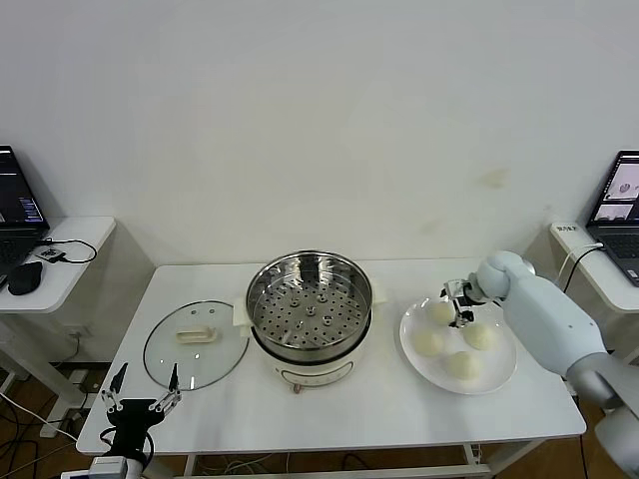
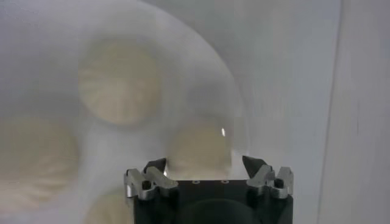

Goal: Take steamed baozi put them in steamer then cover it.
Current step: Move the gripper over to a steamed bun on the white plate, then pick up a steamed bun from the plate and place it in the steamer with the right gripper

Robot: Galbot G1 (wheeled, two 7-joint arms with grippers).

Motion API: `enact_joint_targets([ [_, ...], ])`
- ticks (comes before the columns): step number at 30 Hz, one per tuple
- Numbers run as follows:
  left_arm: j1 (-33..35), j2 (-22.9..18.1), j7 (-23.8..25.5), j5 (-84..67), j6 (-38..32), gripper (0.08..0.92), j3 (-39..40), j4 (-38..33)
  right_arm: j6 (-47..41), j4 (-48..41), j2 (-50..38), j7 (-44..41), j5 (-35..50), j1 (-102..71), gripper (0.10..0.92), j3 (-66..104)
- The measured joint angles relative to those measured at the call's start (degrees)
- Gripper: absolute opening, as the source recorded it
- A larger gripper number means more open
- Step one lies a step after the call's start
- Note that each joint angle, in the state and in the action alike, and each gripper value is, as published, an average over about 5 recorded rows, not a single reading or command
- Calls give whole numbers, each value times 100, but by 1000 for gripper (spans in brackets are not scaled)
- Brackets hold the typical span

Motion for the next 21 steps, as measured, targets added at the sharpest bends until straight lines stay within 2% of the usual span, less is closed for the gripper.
enact_joint_targets([
  [8, 15, 25, -3, -60, 0, 823, -54, 0, -31, -34, 16, -42, -20, 43, 581, -22],
  [14, 21, 28, -3, -80, 1, 823, -54, 9, -120, 145, -117, -134, 143, 122, 575, -130],
  [21, -15, 58, -2, -128, 12, 823, 6, 53, -334, 817, -578, -261, 759, 440, 577, -516],
])
